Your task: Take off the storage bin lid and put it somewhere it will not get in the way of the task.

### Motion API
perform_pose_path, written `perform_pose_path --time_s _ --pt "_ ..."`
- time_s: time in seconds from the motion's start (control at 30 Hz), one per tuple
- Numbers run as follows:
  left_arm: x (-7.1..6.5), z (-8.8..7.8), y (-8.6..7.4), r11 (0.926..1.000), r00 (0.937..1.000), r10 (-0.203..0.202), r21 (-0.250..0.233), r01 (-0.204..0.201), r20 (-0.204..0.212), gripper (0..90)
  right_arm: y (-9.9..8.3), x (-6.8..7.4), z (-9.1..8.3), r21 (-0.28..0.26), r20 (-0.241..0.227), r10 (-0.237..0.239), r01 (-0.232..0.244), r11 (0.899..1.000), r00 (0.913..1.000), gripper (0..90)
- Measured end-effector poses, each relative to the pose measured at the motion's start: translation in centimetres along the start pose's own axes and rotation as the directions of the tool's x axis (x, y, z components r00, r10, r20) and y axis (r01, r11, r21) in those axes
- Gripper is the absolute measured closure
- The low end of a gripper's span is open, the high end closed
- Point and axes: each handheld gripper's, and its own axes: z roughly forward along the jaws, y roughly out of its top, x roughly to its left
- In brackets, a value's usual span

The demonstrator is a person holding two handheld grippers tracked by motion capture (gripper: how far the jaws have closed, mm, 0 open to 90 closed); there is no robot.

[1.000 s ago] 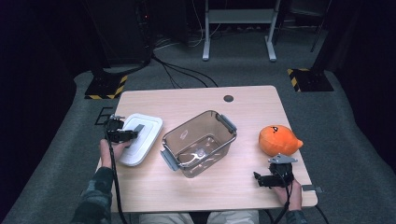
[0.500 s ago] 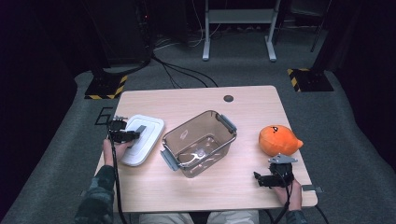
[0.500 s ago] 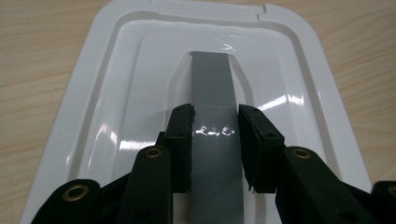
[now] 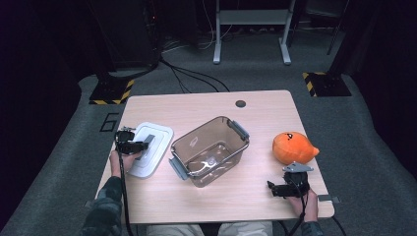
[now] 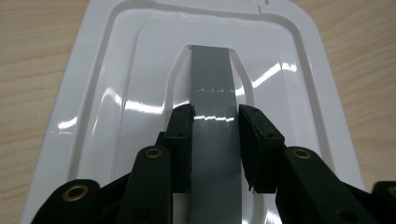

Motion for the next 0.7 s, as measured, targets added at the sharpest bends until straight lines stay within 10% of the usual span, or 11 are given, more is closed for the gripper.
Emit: perform_pose_path --time_s 0.07,0.27,0.7 --pt "0.0 -0.1 0.0 1.0 1.0 0.0 -0.004 0.0 -0.002 65.6 0.0 0.0 0.0 0.001 -0.002 0.0 0.0 1.0 1.0 4.6" --pt "-0.2 -1.1 0.0 0.9989 0.9994 -0.026 -0.039 0.025 -0.022 14.8 0.0 0.0 0.0 0.001 -0.002 0.0 0.0 1.0 1.0 4.6" --pt "-2.1 -4.1 -0.6 0.996 1.0 0.008 -0.089 -0.008 -0.004 2.1 0.0 0.0 0.0 0.001 -0.002 -0.004 0.004 1.0 1.0 4.7"
